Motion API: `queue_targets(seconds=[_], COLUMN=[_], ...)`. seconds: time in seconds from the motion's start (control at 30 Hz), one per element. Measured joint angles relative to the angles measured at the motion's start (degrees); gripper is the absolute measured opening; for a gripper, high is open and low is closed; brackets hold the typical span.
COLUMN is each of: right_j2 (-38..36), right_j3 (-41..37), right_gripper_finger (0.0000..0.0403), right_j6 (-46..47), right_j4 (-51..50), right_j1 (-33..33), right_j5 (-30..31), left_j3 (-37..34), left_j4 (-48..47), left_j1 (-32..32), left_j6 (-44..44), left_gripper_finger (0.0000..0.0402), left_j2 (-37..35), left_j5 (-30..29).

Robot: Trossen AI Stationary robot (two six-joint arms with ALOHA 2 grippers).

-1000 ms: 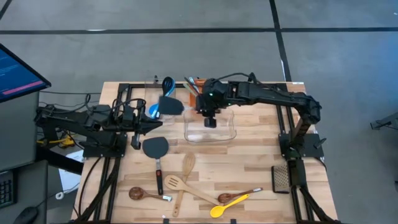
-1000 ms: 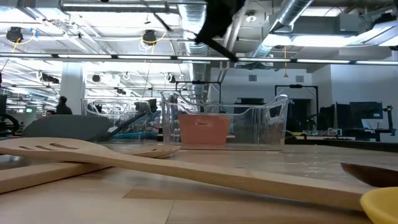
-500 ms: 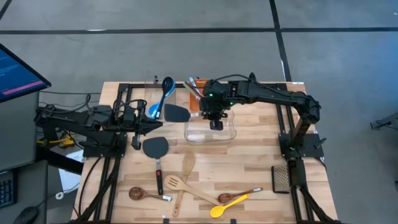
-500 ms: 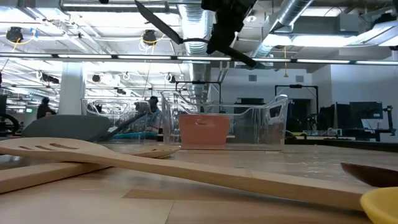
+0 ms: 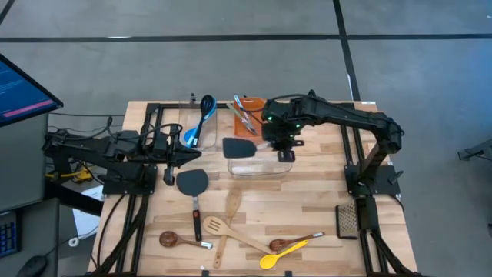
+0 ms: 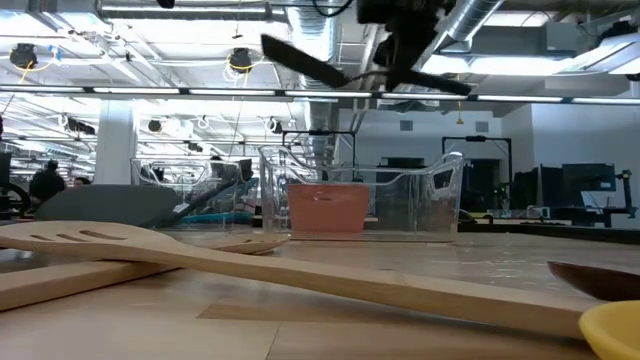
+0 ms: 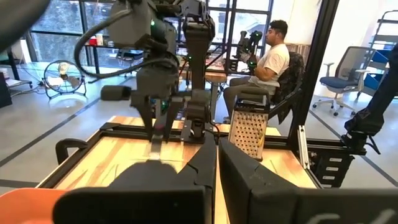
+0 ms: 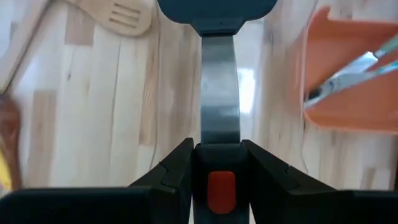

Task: Pick & Place Kitchen Items
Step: Put the black turner spatula into the bottom transparent bin

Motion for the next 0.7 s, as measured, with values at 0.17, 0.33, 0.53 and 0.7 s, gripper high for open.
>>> queue_targets(seconds=[0.17, 0.33, 0.53, 0.7], right_j2=[-5.97, -15.92, -25.95, -25.46], right_j3=[-1.68, -14.53, -40.04, -50.28], right_gripper_finger=[0.0104, 0.0104, 0.0104, 0.0104], right_j6=[-0.74, -0.49, 5.95, 10.33], right_j4=[-0.35, 12.67, 48.92, 66.6], right_j1=[-1.15, -3.37, -3.73, -2.51], right_j5=[-2.28, -4.26, -4.3, -4.41], left_j3=[0.0, 0.0, 0.0, 0.0], left_j4=[0.05, 0.01, 0.05, 0.07], left_j1=[0.0, 0.0, 0.0, 0.0], left_j6=[0.08, 0.17, 0.48, 0.49], left_gripper_finger=[0.0003, 0.0003, 0.0003, 0.0003], left_j2=[0.0, 0.01, 0.01, 0.0], left_j5=[0.02, 0.07, 0.24, 0.22])
